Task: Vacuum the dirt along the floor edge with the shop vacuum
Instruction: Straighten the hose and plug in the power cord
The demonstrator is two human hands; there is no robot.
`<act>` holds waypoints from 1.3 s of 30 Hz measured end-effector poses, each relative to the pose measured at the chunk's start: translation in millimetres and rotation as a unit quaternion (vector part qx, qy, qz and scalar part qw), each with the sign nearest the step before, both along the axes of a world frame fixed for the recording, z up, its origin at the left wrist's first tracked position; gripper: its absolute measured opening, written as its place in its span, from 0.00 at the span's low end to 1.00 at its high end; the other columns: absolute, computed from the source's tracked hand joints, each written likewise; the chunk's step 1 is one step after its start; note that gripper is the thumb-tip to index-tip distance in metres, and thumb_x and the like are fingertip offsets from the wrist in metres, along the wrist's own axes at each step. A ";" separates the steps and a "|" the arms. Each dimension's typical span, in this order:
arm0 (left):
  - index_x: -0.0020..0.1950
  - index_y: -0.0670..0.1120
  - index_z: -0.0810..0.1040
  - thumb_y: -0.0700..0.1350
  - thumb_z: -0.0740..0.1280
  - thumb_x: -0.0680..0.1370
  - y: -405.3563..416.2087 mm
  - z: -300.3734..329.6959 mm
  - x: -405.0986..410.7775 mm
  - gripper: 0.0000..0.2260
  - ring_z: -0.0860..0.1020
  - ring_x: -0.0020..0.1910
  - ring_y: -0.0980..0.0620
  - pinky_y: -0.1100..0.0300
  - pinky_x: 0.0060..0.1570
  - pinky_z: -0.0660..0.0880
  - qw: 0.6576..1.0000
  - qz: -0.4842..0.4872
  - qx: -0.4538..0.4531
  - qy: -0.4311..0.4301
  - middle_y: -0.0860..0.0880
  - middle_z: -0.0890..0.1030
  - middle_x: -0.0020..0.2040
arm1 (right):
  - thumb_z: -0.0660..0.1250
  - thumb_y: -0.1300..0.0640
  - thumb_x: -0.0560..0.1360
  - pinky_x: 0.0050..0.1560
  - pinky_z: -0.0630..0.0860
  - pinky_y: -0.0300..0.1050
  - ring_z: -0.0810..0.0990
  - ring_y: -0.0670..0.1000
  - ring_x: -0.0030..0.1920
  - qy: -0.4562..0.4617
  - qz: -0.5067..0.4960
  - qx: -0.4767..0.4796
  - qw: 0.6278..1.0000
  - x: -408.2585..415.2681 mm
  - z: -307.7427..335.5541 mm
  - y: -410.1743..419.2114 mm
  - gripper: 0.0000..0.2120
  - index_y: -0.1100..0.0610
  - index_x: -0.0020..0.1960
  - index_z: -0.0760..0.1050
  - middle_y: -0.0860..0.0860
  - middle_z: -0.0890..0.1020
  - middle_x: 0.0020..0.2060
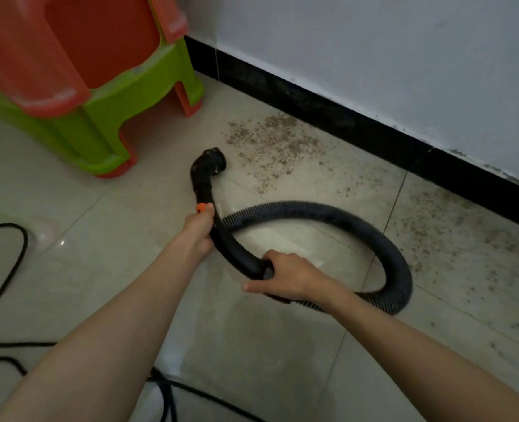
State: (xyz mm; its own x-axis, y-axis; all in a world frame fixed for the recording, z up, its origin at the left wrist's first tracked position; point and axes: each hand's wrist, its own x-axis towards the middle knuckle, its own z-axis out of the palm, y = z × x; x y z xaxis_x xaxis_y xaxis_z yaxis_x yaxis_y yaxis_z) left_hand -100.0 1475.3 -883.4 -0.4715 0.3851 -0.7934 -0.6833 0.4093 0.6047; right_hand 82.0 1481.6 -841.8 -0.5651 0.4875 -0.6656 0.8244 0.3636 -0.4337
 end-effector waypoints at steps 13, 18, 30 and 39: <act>0.54 0.40 0.71 0.43 0.59 0.82 -8.7 24.3 24.2 0.07 0.76 0.42 0.50 0.52 0.50 0.74 0.987 -0.042 0.130 -0.088 0.44 0.73 0.44 | 0.70 0.37 0.71 0.47 0.74 0.44 0.78 0.51 0.49 0.105 -0.018 0.136 0.985 27.9 -0.6 11.2 0.29 0.55 0.62 0.70 0.50 0.79 0.52; 0.59 0.40 0.67 0.43 0.57 0.83 -2.6 57.1 65.2 0.08 0.75 0.42 0.49 0.52 0.47 0.73 0.988 -0.058 0.132 -0.055 0.44 0.73 0.45 | 0.63 0.35 0.74 0.53 0.74 0.47 0.78 0.52 0.55 0.134 -0.062 0.148 0.978 66.0 24.5 14.2 0.26 0.52 0.64 0.73 0.49 0.80 0.55; 0.73 0.43 0.56 0.48 0.54 0.83 -40.1 106.2 270.5 0.20 0.75 0.54 0.49 0.54 0.59 0.71 0.970 -0.196 0.144 -0.011 0.46 0.74 0.57 | 0.58 0.55 0.82 0.45 0.67 0.42 0.79 0.57 0.51 0.033 -0.546 0.288 0.786 305.3 106.3 -72.8 0.14 0.62 0.57 0.77 0.57 0.82 0.49; 0.75 0.42 0.52 0.50 0.57 0.82 -27.2 128.9 380.9 0.25 0.72 0.63 0.46 0.48 0.66 0.68 0.885 -0.397 0.227 0.085 0.45 0.70 0.63 | 0.53 0.57 0.82 0.58 0.70 0.52 0.75 0.66 0.60 -0.122 -0.734 0.367 0.559 507.6 167.8 -126.6 0.19 0.72 0.58 0.73 0.70 0.76 0.59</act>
